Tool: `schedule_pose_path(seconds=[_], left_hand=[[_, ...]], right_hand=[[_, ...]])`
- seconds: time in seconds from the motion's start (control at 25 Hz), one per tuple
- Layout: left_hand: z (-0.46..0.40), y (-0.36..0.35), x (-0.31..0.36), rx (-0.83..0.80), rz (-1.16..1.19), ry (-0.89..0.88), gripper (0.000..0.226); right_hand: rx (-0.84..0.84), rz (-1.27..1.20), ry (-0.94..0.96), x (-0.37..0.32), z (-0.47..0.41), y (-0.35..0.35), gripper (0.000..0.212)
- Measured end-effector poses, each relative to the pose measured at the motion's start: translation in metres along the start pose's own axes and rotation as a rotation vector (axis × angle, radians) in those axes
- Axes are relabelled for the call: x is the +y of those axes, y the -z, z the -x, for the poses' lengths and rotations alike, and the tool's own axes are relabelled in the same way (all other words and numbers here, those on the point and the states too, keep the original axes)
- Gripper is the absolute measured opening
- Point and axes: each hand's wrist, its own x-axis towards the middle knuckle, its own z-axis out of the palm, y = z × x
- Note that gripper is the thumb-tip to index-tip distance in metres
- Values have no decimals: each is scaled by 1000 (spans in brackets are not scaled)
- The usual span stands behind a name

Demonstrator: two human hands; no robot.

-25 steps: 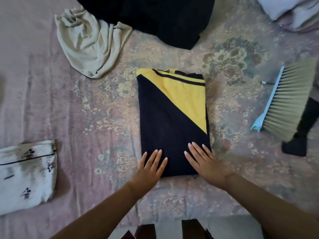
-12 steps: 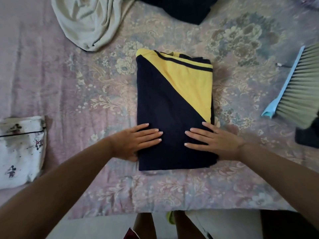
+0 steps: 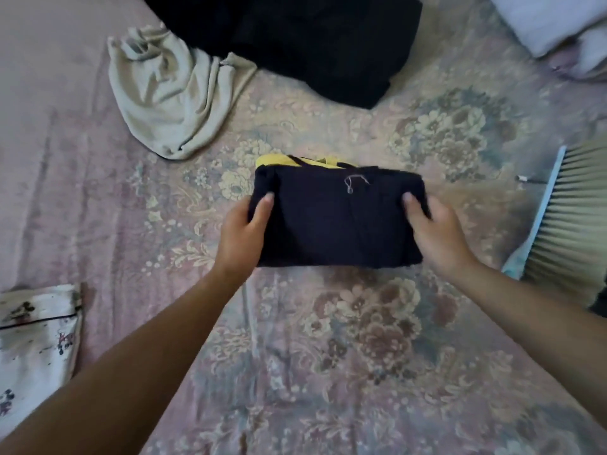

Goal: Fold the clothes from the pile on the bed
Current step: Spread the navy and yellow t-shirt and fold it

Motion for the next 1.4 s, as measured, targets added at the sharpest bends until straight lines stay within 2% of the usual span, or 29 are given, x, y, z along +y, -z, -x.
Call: schedule_pose_path(seconds=[0.08, 0.12, 0.2, 0.28, 0.4, 0.52, 0.6, 0.68, 0.76, 0.8, 0.88, 0.96, 1.04, 1.12, 1.24, 1.4], left_hand=[[-38, -13, 10, 159, 36, 66, 37], [-53, -18, 10, 206, 43, 128, 41], [-66, -27, 1, 220, -39, 248, 42], [-60, -34, -8, 207, -182, 251, 36], [-51, -36, -17, 293, -326, 220, 36], [-59, -40, -32, 323, -506, 229, 43], [-64, -43, -41, 348, -540, 229, 43], [-61, -45, -43, 370, -518, 189, 41], [-56, -44, -42, 396, -476, 153, 39], [-56, -43, -41, 404, -459, 152, 38], [-57, -42, -37, 434, -476, 124, 34], [-64, -43, -34, 463, -654, -145, 37], [-71, -52, -35, 291, -858, -496, 45], [-71, -67, -43, 46, -1002, -669, 53], [-71, -77, -54, -88, -1141, -581, 62], [-74, -79, -60, -70, -1160, -556, 64]], right_hand=[[24, -130, -78, -16, -32, -11, 73], [17, -111, -91, -15, -42, -17, 75], [23, 49, -90, 2, -53, -28, 54], [118, 190, -74, 13, -54, -37, 38], [250, 309, -56, 19, -53, -47, 40], [271, 491, -168, 30, -61, -54, 46], [328, 598, -170, 30, -61, -59, 44], [531, 671, 7, 23, -60, -63, 40], [643, 785, 310, 19, -59, -68, 33], [613, 787, 430, 17, -61, -71, 29], [468, 712, 529, 9, -73, -78, 25], [342, 711, 541, -1, -86, -84, 27], [166, 786, 441, -12, -98, -84, 34], [43, 886, 325, -15, -108, -82, 37], [65, 878, 323, -14, -111, -83, 24], [126, 846, 346, -9, -113, -89, 14]])
